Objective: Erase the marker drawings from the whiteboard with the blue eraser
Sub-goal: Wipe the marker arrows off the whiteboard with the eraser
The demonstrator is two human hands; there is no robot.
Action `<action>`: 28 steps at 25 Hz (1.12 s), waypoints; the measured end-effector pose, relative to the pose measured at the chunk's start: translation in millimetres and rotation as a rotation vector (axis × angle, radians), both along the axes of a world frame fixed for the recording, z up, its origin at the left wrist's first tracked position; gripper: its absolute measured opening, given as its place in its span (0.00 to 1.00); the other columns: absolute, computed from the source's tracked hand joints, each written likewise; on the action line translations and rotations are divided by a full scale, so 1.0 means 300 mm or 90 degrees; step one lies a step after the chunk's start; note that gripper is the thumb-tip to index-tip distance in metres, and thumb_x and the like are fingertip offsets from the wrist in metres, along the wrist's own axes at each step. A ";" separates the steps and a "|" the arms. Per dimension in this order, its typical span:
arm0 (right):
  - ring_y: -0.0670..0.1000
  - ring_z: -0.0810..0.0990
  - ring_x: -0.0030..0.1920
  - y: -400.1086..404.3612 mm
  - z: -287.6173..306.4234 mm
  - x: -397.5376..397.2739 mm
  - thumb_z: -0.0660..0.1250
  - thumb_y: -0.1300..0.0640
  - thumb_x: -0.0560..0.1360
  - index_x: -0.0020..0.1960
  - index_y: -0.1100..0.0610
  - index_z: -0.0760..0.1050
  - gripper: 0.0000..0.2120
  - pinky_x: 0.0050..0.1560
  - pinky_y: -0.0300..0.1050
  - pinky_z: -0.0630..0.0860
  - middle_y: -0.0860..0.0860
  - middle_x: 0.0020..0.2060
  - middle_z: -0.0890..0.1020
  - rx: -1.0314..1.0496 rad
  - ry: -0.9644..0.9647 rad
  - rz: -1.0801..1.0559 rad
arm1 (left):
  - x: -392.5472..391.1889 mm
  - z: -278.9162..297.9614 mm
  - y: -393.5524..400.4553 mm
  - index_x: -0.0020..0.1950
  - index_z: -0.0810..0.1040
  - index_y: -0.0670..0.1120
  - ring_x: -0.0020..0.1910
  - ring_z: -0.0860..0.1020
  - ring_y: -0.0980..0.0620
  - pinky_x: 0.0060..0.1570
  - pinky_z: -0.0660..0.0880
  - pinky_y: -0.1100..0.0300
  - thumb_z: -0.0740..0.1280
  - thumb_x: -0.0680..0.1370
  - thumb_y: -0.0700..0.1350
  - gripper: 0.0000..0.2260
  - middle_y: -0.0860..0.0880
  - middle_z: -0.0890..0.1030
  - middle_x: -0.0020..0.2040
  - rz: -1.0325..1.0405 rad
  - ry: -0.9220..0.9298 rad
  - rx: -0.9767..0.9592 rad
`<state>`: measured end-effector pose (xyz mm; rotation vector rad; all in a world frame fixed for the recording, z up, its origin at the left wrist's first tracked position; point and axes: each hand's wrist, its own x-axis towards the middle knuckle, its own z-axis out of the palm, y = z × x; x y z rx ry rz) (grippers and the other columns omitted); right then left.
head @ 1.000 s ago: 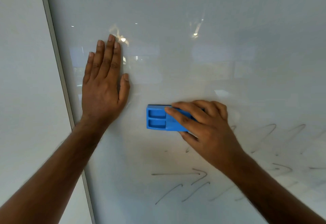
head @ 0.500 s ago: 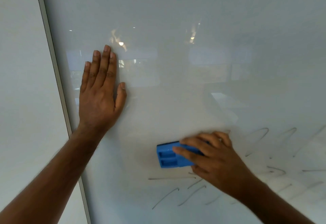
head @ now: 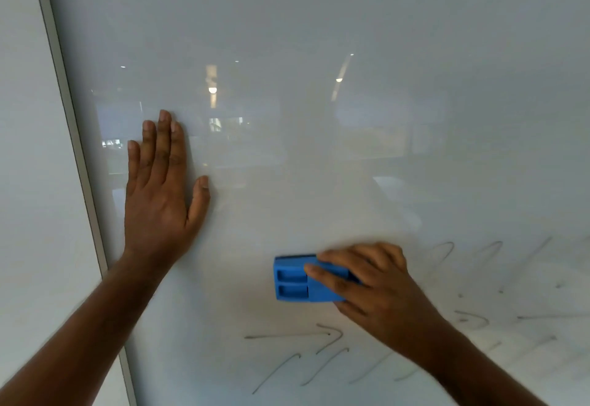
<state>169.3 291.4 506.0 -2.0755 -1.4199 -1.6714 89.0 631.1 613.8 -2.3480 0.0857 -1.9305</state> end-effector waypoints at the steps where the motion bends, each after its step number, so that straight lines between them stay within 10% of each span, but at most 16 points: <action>1: 0.49 0.75 0.61 -0.025 -0.024 0.011 0.69 0.52 0.75 0.76 0.41 0.71 0.29 0.62 0.51 0.66 0.42 0.68 0.79 -0.010 -0.009 -0.005 | 0.001 -0.017 -0.013 0.88 0.50 0.36 0.89 0.47 0.39 0.87 0.45 0.40 0.55 0.87 0.52 0.34 0.39 0.50 0.89 0.003 0.003 -0.011; 28: 0.52 0.76 0.62 -0.330 0.111 0.108 0.68 0.50 0.77 0.78 0.41 0.68 0.30 0.61 0.54 0.68 0.43 0.70 0.77 0.023 -0.008 -0.011 | 0.091 0.090 -0.259 0.87 0.48 0.34 0.88 0.46 0.34 0.87 0.40 0.40 0.52 0.88 0.57 0.36 0.35 0.48 0.88 0.029 0.014 0.097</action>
